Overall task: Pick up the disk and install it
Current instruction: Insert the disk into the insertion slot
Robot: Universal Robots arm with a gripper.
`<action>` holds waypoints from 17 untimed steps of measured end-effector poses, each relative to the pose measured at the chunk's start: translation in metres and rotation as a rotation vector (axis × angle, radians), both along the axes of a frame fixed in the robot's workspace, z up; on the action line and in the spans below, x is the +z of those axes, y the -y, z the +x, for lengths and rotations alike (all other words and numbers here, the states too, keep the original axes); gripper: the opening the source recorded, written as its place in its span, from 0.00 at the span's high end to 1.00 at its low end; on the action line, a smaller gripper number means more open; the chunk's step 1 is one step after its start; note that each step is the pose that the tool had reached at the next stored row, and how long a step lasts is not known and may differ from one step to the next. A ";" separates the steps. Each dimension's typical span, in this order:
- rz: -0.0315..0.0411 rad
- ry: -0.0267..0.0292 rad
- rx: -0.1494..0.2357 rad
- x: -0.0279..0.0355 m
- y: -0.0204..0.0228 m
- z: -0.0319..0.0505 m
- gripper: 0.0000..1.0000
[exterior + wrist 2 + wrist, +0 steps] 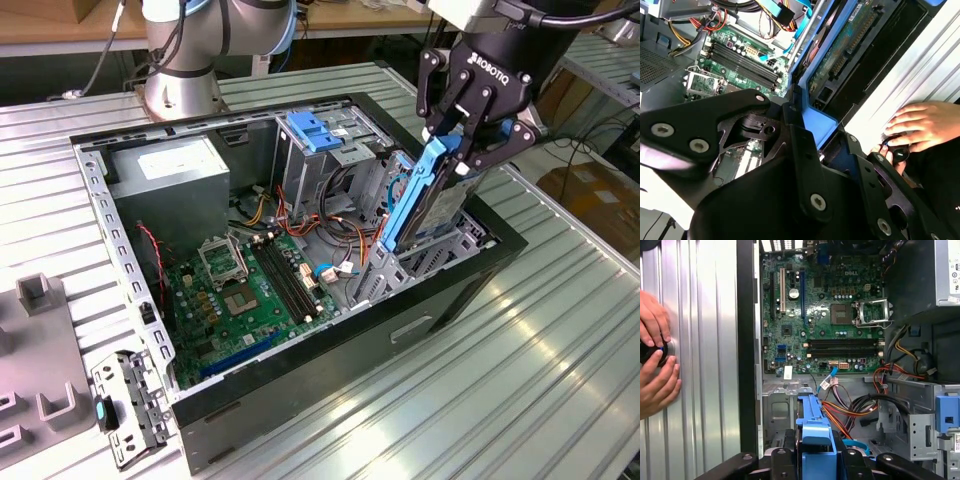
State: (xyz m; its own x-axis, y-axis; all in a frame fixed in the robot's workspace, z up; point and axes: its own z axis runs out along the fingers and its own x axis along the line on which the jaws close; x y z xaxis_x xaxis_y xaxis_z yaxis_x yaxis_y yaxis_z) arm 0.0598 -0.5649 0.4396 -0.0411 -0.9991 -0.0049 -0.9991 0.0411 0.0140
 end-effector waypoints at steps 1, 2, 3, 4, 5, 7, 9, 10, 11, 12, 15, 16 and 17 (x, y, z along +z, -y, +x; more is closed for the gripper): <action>-0.0001 -0.0001 0.000 0.0000 0.0000 0.0000 0.63; -0.0001 0.0000 0.000 0.0000 0.0000 0.0000 0.63; -0.0001 0.0000 0.000 0.0000 0.0000 0.0000 0.63; 0.0000 0.0000 0.000 -0.0001 0.0000 0.0000 0.63; 0.0003 0.0000 0.000 -0.0008 0.0000 0.0000 0.63; 0.0008 0.0002 0.000 -0.0033 0.0000 0.0001 0.63; 0.0013 0.0000 0.000 -0.0085 0.0000 0.0000 0.63; 0.0016 0.0000 0.000 -0.0103 0.0000 0.0000 0.63; 0.0016 0.0000 0.000 -0.0118 0.0000 0.0000 0.63; 0.0015 0.0000 0.000 -0.0140 0.0000 0.0000 0.63; 0.0015 0.0000 0.000 -0.0235 0.0000 0.0000 0.63; 0.0015 0.0000 0.000 -0.0260 0.0000 0.0000 0.63; 0.0015 0.0000 0.000 -0.0277 0.0000 0.0000 0.63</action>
